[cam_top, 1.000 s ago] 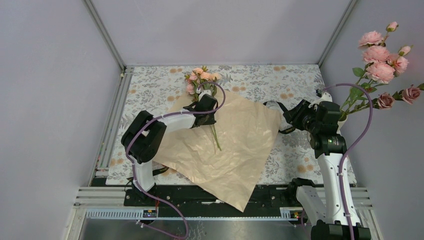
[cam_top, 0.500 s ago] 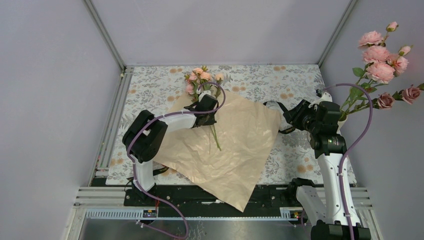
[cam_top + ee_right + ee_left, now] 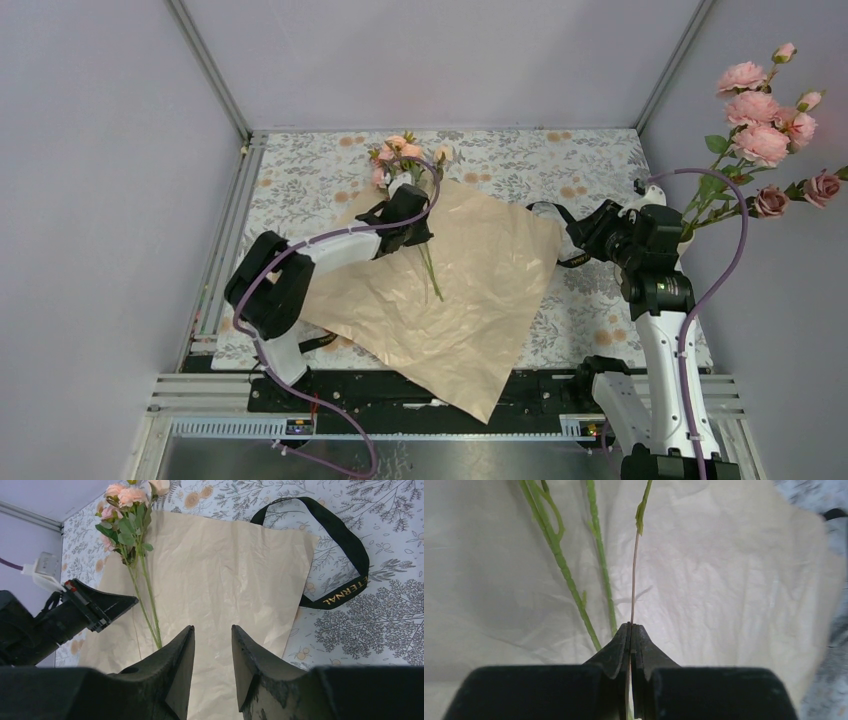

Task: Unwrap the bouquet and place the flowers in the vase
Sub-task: Pick up the fake flower from the wrapping paper.

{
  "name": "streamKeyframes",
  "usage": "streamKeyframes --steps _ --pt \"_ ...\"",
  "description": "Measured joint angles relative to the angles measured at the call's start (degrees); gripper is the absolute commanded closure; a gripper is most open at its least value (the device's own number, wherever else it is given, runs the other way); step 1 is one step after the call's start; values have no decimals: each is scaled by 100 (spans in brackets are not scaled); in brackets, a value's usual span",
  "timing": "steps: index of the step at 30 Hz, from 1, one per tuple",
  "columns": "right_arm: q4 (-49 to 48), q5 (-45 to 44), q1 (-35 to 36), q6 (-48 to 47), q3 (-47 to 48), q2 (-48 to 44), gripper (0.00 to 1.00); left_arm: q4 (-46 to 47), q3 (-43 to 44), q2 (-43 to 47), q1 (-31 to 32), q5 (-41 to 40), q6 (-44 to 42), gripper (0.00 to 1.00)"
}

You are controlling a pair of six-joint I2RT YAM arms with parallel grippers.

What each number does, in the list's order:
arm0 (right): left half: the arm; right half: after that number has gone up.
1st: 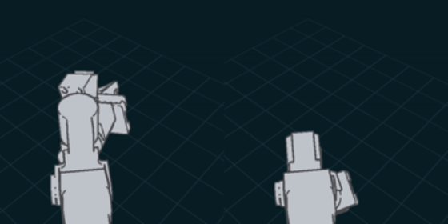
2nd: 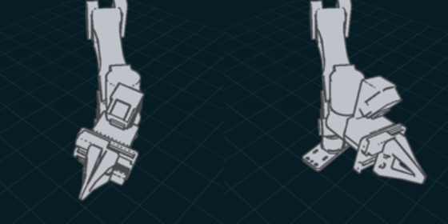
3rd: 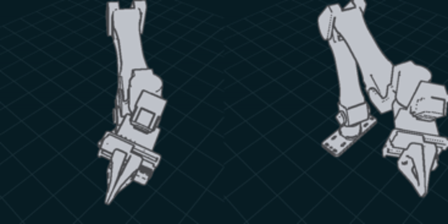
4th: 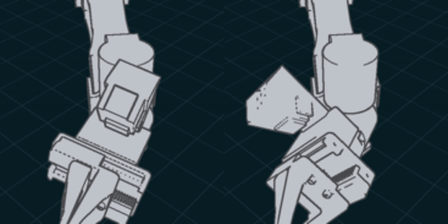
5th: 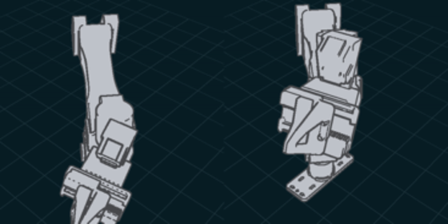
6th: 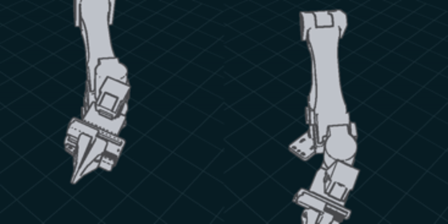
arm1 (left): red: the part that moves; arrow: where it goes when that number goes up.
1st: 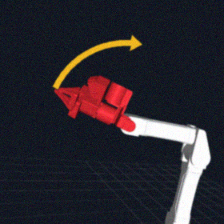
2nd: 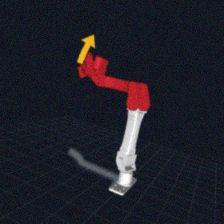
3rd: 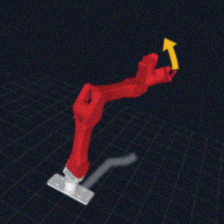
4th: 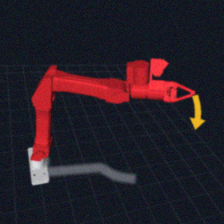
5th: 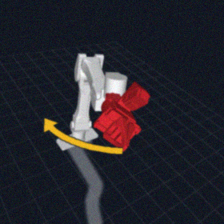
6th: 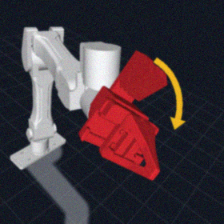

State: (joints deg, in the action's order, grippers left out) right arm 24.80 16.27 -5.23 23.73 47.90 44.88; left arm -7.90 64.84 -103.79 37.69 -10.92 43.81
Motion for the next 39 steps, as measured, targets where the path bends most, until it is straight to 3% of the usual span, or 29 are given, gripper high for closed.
streamKeyframes --steps 9,16,27,31,39 --pt "-37 470 2 199 0 -96 58 855 -686 1469 2 315 221 100" --pt "-693 1187 310 745 0 2 48 1576 -1386 2743 13 925 260 100" --pt "-2667 1405 2732 1799 173 892 37 2361 -2267 4376 227 1993 188 100" --pt "-3097 1082 3589 1838 348 1178 44 2649 -2496 4616 476 2249 87 100" --pt "-3300 160 4050 1801 400 1224 49 2767 -2865 4955 748 2400 -35 100"
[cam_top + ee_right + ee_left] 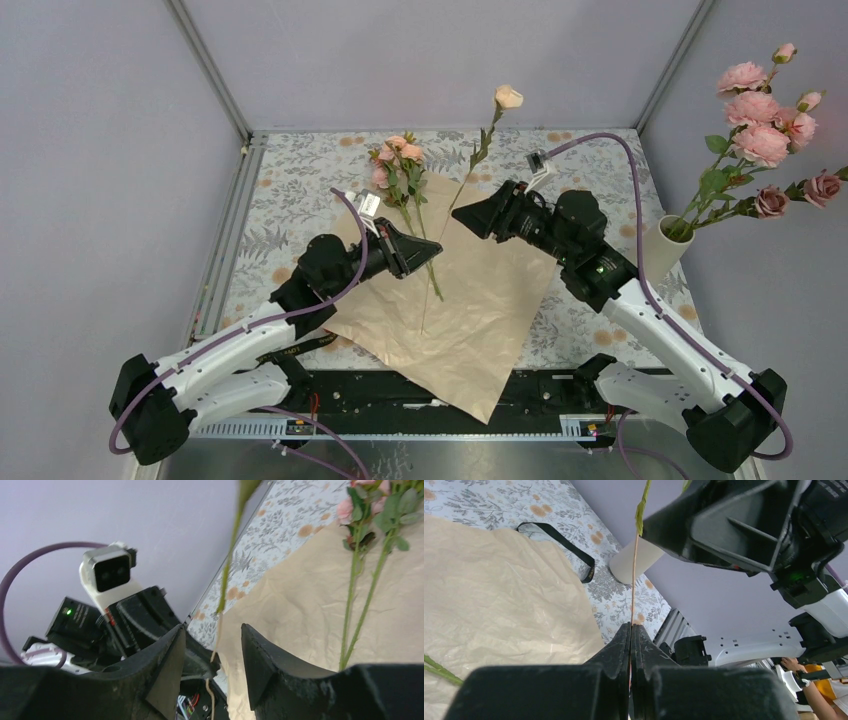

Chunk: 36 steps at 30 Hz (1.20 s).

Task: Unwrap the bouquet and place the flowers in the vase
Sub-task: Pick up the fake flower from the wrapping paper.

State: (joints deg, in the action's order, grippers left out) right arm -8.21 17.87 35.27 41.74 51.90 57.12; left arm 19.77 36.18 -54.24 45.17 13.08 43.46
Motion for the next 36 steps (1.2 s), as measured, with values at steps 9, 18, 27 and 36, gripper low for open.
streamKeyframes --steps 9,18,27,36 --pt "101 -501 0 -74 140 -7 52 81 -127 313 426 -74 -55 100" --pt "138 -778 0 -118 195 -57 64 0 -188 315 752 -260 -203 100" --pt "361 -1193 0 -306 358 -264 88 -44 -334 319 839 -387 -249 100" --pt "378 -1281 0 -293 387 -267 100 -42 -334 330 874 -413 -273 90"
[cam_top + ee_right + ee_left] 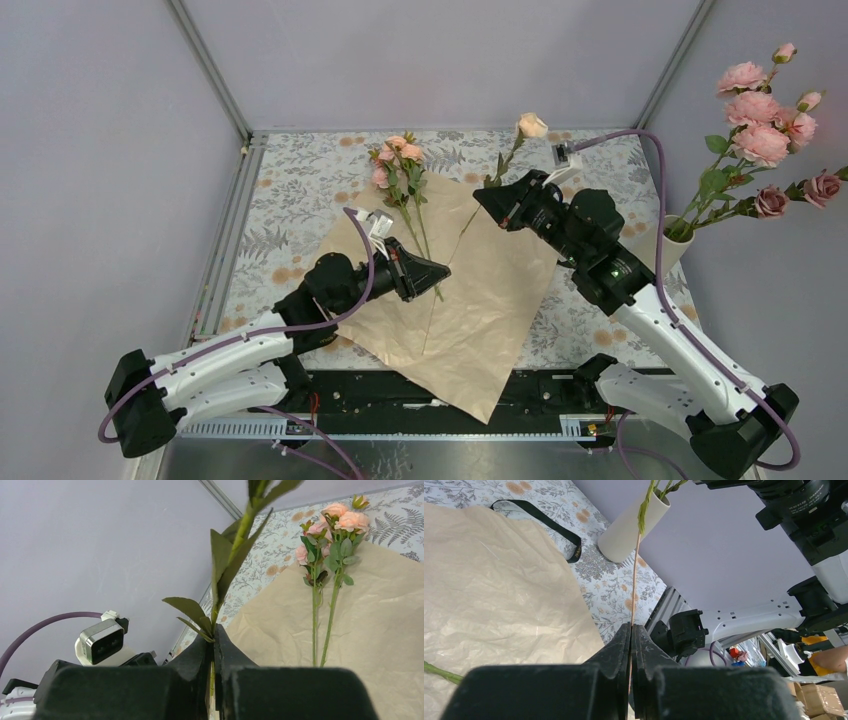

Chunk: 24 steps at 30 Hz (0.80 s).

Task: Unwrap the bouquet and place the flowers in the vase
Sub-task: Pick up the fake flower from the wrapping paper.

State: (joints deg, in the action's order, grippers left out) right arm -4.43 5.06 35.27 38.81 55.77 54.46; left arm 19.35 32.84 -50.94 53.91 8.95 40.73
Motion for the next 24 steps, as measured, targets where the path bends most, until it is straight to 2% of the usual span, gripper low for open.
streamKeyframes --steps 2,4,5,6,8,12,18,21,24 --pt "46 -13 0 -22 0 -26 100 -28 0 11 0 -4 -39 69" --pt "164 -20 0 -127 20 -81 100 -166 13 35 0 -20 -133 33" --pt "308 -52 0 -216 72 -109 100 -293 42 37 0 -35 -223 20" --pt "505 -105 2 -339 168 -142 100 -494 111 35 0 -35 -278 13" --pt "852 -195 2 -597 380 -212 100 -986 341 24 0 -55 -527 9" --pt "1685 -592 11 -1259 953 -444 100 -2096 1154 11 -275 -17 -1060 8" --pt "2745 -1696 24 -2332 1552 -885 100 -3471 2079 9 -1676 181 -1596 7" --pt "3101 -2428 24 -2848 1810 -968 100 -4129 2409 -39 -2308 -186 -1860 6" --pt "3237 -3077 0 -3344 2037 -876 100 -4483 2522 -103 -2634 -892 -2079 6"
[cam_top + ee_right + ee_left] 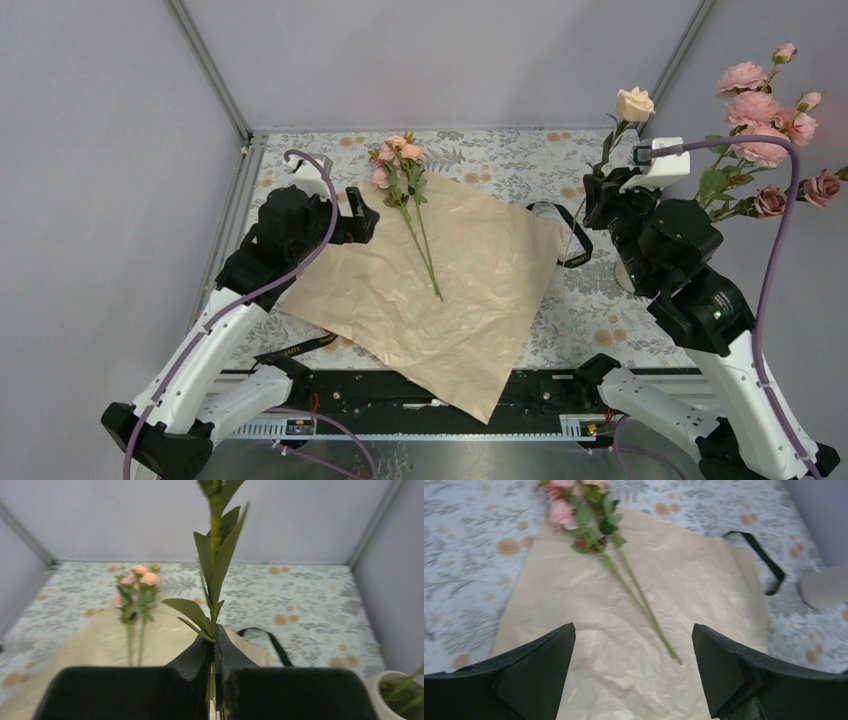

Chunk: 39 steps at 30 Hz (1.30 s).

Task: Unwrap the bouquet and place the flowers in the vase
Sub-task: Insert the fake flower into the vase.

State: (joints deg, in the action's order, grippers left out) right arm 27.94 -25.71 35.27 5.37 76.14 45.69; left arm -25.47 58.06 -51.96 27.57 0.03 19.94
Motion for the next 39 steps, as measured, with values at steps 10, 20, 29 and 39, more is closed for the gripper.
streamKeyframes --steps 10,20,29,39 --pt "-181 -232 -1818 -782 59 590 100 -310 -284 481 -835 -1110 -177 5" --pt "-944 -398 -2621 -1742 1235 999 100 -260 -518 1558 -835 -1648 -264 5" --pt "-1543 -492 -3032 -2398 1834 1086 100 -264 -669 1585 -835 -1897 -393 5" --pt "-2155 -323 -3576 -2371 1071 1123 100 -264 -710 1589 -835 -1987 -479 5"
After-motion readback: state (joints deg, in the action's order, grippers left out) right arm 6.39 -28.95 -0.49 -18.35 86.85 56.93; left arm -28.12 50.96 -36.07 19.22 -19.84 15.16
